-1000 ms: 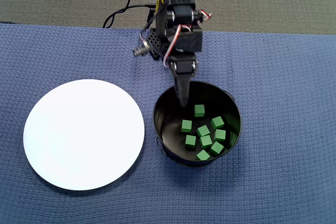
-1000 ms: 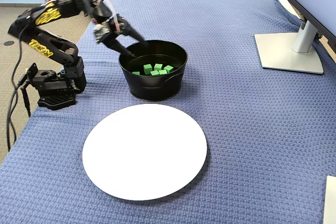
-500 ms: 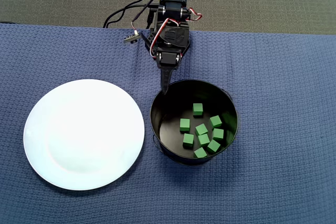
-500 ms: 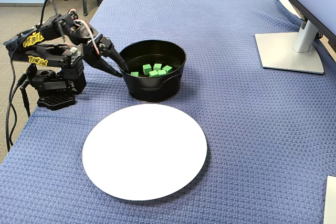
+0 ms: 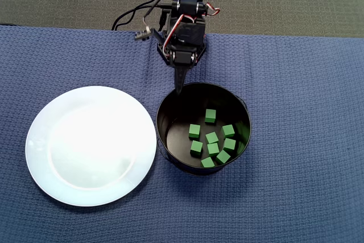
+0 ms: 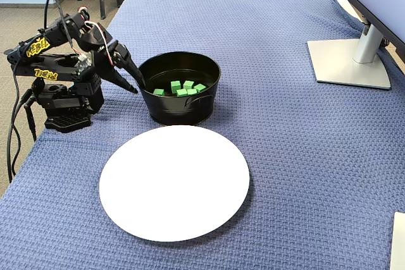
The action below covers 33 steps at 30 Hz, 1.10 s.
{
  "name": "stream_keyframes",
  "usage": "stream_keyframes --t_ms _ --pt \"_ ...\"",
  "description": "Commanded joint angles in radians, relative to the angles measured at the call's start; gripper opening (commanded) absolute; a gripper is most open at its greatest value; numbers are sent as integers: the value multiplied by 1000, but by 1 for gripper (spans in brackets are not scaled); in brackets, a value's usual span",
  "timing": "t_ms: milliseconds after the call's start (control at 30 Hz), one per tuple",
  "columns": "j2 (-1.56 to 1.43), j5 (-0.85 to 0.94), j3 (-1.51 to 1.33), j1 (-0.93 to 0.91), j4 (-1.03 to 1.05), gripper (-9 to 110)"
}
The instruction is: Pick up the green cubes from the white plate and place them in the black recipient
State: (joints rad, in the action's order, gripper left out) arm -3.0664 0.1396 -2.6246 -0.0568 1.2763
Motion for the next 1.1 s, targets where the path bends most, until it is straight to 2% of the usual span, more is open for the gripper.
stream_keyframes --t_ms 0,467,1067 --pt "-3 -15 152 31 5 0" --pt "-8 -28 267 8 181 0" --pt "-9 21 219 -14 250 0"
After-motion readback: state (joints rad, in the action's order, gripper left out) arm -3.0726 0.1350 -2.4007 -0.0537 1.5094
